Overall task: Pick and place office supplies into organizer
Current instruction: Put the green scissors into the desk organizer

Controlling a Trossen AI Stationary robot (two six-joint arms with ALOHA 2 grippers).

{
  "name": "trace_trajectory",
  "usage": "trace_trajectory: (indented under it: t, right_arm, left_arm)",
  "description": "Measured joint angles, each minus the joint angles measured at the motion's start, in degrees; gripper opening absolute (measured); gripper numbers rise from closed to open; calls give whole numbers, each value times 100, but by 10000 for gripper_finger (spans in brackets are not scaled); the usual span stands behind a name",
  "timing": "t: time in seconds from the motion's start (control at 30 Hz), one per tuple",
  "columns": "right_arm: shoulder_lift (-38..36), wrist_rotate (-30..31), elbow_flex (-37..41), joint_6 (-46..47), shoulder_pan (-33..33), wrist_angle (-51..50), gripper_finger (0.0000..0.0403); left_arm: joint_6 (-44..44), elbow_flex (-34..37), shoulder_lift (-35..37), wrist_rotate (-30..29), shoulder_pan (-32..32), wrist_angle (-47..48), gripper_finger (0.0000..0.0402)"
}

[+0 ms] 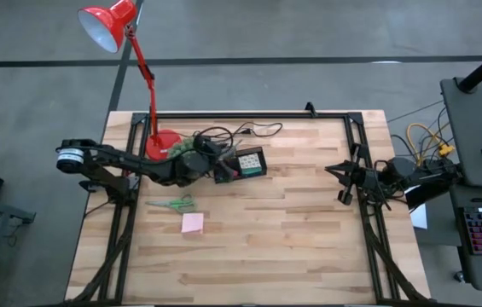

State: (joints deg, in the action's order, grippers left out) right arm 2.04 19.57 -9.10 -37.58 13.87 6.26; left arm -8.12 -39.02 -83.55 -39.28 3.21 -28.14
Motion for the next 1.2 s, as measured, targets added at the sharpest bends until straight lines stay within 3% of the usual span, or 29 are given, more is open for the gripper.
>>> trace_trajectory:
  t: [0.23,0.53,0.87,1.2]
  right_arm:
    - [-2,0,0,-1,0,-3,9]
    - [0,0,0,0,0,-2,9]
    - [2,0,0,98,0,-2,9]
    - [2,0,0,153,0,-2,9]
  left_arm:
    - [-194,-8,219,1976,-310,144,176]
    - [-1902,70,223,3293,-657,1459,176]
    - [-2491,-26,234,3601,-1191,1827,176]
    - [-3508,-575,245,3616,-1618,4607,176]
